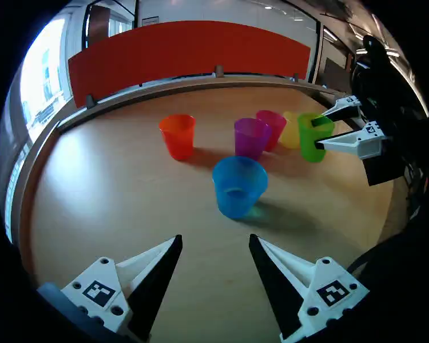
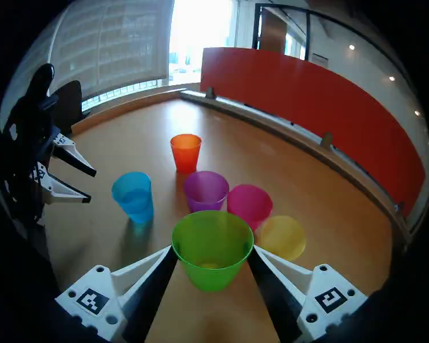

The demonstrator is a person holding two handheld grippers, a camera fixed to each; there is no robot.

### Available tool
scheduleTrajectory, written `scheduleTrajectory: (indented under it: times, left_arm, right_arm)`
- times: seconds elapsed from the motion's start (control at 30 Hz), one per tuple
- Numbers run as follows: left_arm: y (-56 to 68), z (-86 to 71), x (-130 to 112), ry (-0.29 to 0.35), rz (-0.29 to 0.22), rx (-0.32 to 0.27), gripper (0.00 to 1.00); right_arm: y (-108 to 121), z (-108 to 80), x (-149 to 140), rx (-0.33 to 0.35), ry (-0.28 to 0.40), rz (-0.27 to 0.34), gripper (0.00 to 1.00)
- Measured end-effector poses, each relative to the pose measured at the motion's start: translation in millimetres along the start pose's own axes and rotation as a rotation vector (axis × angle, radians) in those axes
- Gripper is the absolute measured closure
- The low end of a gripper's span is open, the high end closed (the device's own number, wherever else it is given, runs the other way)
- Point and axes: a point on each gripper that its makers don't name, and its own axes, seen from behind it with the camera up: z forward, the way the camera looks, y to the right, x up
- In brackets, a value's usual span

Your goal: Pour water

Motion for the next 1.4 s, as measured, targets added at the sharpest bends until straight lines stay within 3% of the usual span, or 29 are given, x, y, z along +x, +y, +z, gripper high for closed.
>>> scheduleTrajectory:
  times: [0.37, 0.67, 1.1, 1.4]
  left_arm:
    - [-5.1, -13.1, 0, 0.014, -0.025, 0.030, 0.14]
    - [-7.2, -17.9, 1, 0.021, -0.033, 0.040, 0.14]
    - [-6.4, -16.8, 4, 0.025, -0.027, 0.038, 0.14]
    - [-6.2, -16.1, 8, 0.028, -0.014, 0.037, 0.14]
  right_arm:
    - [6, 19.9, -30, 0.009, -0.058, -0.014, 0.11]
    - [6, 25.5, -42, 0.014, -0.072, -0.008, 0.10]
    - [12, 15.1, -58, 0.012, -0.112, -0.006, 0.10]
    - [15, 5.9, -76, -0.008, -0.167, -0.038, 0.00]
